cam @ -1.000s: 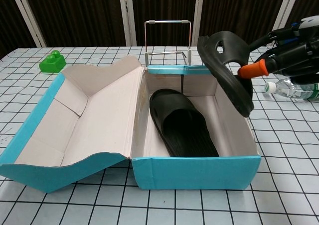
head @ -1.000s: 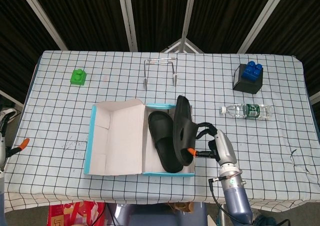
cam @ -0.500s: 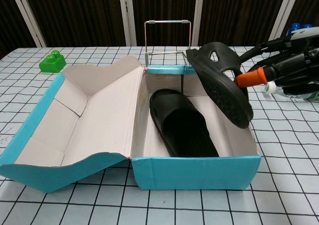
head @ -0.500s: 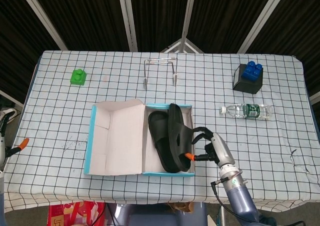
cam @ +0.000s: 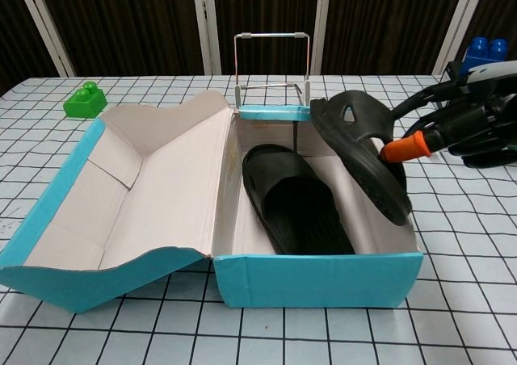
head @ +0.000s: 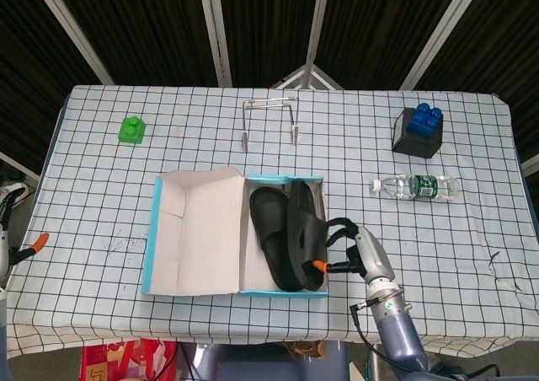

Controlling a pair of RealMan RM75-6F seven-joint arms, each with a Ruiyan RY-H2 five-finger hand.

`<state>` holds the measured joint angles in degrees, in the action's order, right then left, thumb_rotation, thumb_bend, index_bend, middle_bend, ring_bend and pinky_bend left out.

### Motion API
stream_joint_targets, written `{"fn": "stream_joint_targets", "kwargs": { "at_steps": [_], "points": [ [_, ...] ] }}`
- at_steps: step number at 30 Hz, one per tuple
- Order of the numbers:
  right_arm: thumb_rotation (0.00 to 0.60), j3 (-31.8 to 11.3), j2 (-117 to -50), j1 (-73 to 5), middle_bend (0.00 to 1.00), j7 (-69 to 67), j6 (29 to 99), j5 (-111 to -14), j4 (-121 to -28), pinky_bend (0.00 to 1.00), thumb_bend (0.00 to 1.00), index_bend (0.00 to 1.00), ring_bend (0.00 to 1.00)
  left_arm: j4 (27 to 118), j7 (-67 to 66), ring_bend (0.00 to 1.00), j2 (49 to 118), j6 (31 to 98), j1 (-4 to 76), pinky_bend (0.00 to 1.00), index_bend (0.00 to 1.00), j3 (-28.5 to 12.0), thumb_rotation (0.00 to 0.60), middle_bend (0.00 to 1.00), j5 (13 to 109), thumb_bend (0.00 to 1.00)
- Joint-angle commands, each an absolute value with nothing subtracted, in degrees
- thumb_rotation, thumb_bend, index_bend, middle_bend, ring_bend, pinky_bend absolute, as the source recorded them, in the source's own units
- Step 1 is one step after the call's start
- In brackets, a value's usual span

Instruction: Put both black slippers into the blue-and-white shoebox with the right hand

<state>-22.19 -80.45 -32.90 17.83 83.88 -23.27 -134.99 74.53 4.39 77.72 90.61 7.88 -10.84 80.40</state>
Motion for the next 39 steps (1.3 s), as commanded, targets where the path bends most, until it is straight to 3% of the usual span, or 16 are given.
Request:
{"fn": "stream_joint_targets", "kwargs": {
  "at_steps": [1,10,39],
  "points": [
    [0.6,-22.0,-82.1,-33.8,0.48,19.5,86.9,-22.7,-135.0,1.0,0.6,0.85,1.0,74.6,4.4,0.0,77.7,90.6,7.9,0.12,0.19,-10.9,0.6,0.0,80.4,0.23],
    [0.6,-20.6,-83.1,-33.8,0.48,21.6,90.1,-23.7,-135.0,1.0,0.6,0.85,1.0,74.6,4.1,0.0,77.8,90.6,7.9,0.12,0.19,-10.7,0.6,0.0,80.6,0.23],
    [0.6,-20.7,-84.8,-33.8,0.48,22.3,90.4,-24.9,-135.0,1.0,0.6,0.85,1.0,74.7,4.1,0.0,77.7,90.9,7.8,0.12,0.19,-10.8,0.6,0.0,80.6,0.23]
  ]
}}
